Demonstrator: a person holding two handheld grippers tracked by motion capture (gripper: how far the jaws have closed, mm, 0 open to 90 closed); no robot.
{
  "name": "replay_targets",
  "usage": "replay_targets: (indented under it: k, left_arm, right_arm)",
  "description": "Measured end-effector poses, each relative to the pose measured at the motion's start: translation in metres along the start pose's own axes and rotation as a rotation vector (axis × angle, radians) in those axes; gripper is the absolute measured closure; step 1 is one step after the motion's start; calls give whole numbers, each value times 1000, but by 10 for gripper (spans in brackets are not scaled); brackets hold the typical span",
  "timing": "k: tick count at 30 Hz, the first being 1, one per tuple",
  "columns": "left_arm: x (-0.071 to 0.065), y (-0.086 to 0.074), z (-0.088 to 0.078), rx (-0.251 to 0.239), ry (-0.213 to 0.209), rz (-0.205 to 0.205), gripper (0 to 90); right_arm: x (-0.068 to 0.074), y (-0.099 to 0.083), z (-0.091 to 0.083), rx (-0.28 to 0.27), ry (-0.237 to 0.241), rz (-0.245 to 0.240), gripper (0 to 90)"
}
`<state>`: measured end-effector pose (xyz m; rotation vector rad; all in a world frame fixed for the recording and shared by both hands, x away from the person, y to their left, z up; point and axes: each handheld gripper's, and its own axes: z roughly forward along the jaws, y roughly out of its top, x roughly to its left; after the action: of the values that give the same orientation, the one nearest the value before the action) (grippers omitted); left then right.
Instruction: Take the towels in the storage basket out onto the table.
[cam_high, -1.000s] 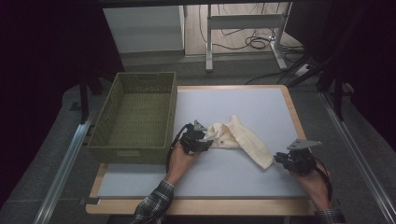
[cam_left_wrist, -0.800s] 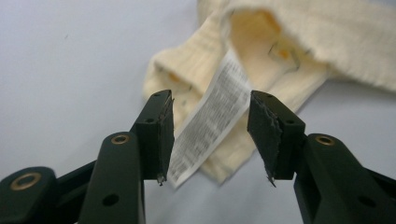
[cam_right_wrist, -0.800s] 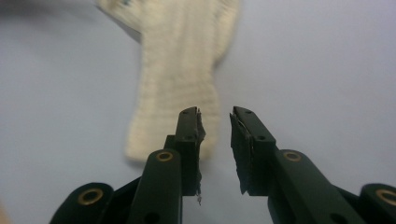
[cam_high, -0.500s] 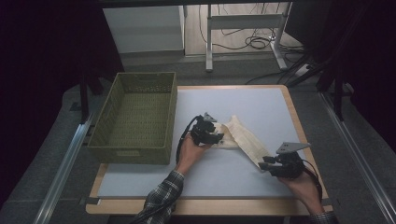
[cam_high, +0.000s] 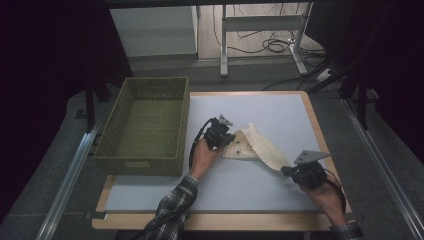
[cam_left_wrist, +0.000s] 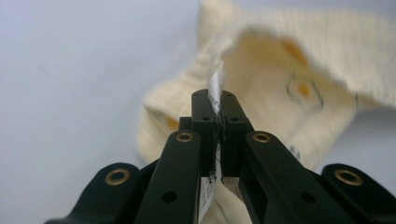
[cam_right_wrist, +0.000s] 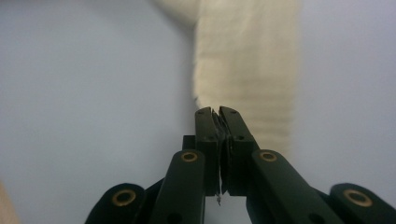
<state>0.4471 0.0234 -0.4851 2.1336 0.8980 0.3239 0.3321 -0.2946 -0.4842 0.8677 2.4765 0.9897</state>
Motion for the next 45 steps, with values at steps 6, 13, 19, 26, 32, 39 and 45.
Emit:
replay_targets:
  k: [6,13,19,26,32,39,45]
  left_arm:
    - [30,61,-10,-44,153,-25,744]
    - [20,46,-8,-41,122,-54,381]
    - [-1,7,-8,-29,18,-69,360]
    - [-20,-46,-6,25,-35,-46,351]
    - [-27,-66,6,34,-28,-10,355]
    - [-17,-51,-7,-19,-25,-21,837]
    - [-7,-15,-53,-144,40,-43,825]
  right_arm:
    - [-60,61,-27,-108,-153,33,858]
    - [-101,69,-16,-113,-154,188,681]
    - [-66,47,9,-68,-13,155,681]
    - [-19,43,45,-19,103,62,675]
    - [-4,40,72,44,87,10,647]
    - [-1,39,65,76,50,-84,878]
    - [-30,40,4,-8,9,-55,877]
